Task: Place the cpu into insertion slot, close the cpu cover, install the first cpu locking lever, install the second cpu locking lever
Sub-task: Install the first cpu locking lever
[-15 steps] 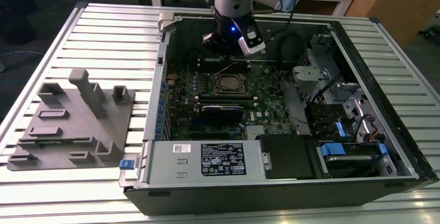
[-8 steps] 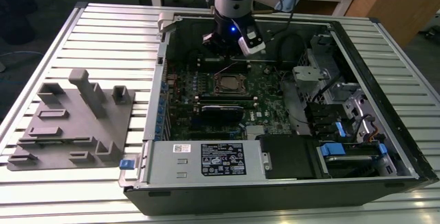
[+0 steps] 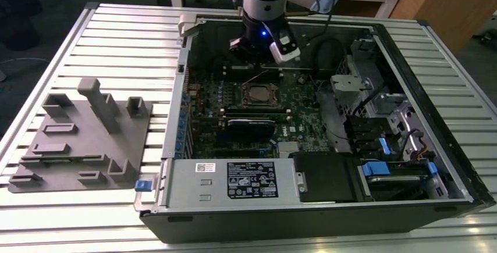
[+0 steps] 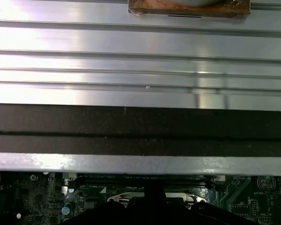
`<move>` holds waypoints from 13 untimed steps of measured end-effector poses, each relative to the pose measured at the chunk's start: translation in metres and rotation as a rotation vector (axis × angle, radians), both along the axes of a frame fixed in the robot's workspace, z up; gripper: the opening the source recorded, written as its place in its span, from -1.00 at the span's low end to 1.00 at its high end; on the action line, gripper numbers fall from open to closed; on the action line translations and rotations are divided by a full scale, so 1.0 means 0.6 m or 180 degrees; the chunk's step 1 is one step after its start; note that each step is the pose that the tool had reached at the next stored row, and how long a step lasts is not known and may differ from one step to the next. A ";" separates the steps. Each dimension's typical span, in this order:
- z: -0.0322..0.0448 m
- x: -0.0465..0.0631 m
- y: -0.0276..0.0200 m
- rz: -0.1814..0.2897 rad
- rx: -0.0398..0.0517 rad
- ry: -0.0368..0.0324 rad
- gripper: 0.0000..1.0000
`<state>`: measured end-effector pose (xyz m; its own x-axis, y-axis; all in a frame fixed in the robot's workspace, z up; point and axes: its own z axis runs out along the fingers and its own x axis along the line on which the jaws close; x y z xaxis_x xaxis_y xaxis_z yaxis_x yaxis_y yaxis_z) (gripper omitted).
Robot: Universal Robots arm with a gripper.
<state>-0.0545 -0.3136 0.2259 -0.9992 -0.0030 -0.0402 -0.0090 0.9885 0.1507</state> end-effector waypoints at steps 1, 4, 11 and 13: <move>0.000 0.000 -0.0003 0.0000 0.0000 0.0000 -0.79; 0.000 0.000 -0.0009 0.0000 0.0000 0.0000 -0.79; -0.006 0.001 -0.0022 0.0000 -0.0001 0.0001 -0.79; -0.006 0.003 -0.0026 0.0000 -0.0001 0.0000 -0.79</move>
